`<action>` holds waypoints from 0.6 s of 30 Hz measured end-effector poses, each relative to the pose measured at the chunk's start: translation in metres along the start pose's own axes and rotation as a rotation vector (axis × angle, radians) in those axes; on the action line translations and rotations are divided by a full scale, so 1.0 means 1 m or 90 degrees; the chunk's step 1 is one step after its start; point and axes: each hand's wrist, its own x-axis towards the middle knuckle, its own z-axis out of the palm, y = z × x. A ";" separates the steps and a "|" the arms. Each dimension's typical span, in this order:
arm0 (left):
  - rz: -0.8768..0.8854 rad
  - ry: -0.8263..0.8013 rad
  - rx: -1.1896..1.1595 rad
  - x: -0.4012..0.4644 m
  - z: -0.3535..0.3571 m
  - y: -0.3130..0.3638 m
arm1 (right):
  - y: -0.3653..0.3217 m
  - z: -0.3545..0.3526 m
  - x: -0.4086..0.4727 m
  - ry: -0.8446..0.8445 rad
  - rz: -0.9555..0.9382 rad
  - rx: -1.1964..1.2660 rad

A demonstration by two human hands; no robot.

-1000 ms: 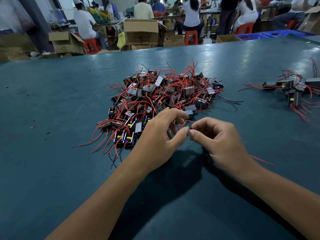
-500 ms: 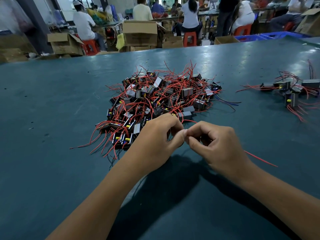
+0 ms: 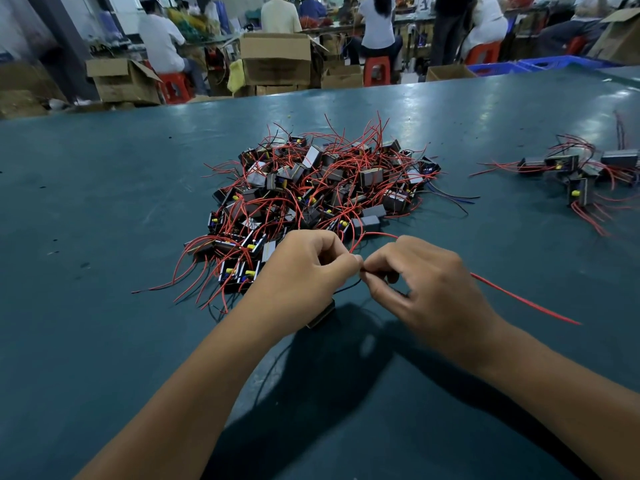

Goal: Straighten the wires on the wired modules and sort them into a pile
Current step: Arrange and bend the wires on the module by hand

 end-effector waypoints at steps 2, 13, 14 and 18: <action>-0.056 -0.016 -0.053 0.000 -0.001 0.000 | 0.000 0.000 0.000 -0.003 -0.028 -0.032; 0.192 0.031 0.141 0.003 -0.020 0.000 | 0.005 -0.002 -0.001 -0.009 0.089 0.106; 0.234 0.029 0.177 0.004 -0.024 0.000 | 0.005 -0.003 0.000 -0.012 0.098 0.114; 0.330 -0.013 0.239 0.008 -0.026 -0.005 | 0.006 -0.003 0.000 -0.022 0.104 0.144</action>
